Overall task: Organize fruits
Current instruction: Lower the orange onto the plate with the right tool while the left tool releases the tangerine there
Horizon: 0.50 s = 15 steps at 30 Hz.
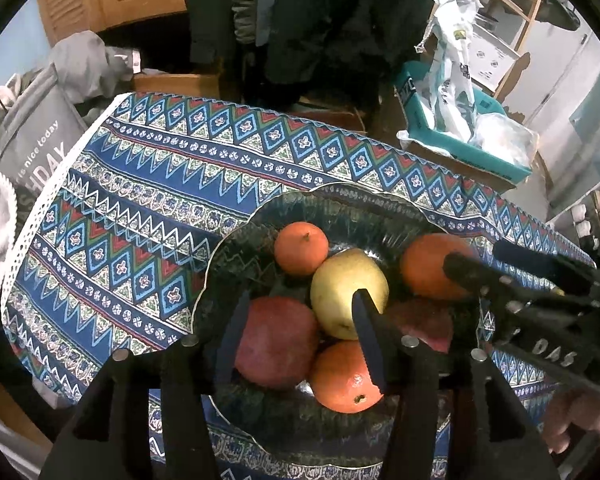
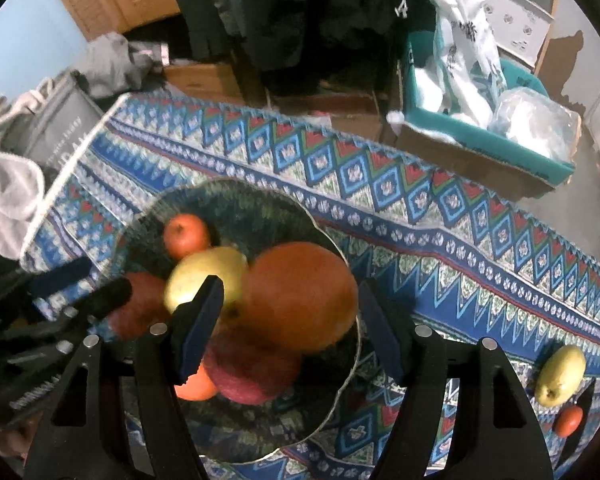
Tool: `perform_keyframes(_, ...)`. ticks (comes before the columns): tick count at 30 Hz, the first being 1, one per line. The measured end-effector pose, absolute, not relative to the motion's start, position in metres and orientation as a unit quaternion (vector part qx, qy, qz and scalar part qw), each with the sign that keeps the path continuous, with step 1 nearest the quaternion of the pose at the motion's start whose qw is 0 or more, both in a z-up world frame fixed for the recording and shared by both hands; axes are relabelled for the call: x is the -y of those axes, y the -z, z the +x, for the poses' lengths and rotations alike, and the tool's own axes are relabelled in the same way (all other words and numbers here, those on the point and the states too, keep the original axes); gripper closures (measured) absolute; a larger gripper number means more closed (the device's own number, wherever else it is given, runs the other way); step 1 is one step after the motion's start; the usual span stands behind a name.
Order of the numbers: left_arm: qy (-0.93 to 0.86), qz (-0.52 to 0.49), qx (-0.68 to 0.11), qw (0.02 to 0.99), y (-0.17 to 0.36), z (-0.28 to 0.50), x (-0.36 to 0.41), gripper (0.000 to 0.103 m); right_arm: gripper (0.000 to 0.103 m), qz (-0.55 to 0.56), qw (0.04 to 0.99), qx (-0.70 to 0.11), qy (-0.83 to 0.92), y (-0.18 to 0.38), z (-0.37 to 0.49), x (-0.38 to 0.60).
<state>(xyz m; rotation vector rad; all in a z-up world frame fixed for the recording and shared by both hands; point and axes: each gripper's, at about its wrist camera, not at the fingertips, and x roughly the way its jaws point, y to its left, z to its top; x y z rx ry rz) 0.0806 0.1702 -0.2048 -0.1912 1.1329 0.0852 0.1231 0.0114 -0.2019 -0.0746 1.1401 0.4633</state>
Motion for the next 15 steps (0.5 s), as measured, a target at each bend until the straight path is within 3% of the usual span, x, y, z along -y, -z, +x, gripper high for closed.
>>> perform_keyframes(15, -0.035, -0.07, -0.509, 0.857, 0.171, 0.065, -0.155, 0.035, 0.032, -0.047, 0.854, -0.483, -0.19, 0.151, 0.108, 0.009)
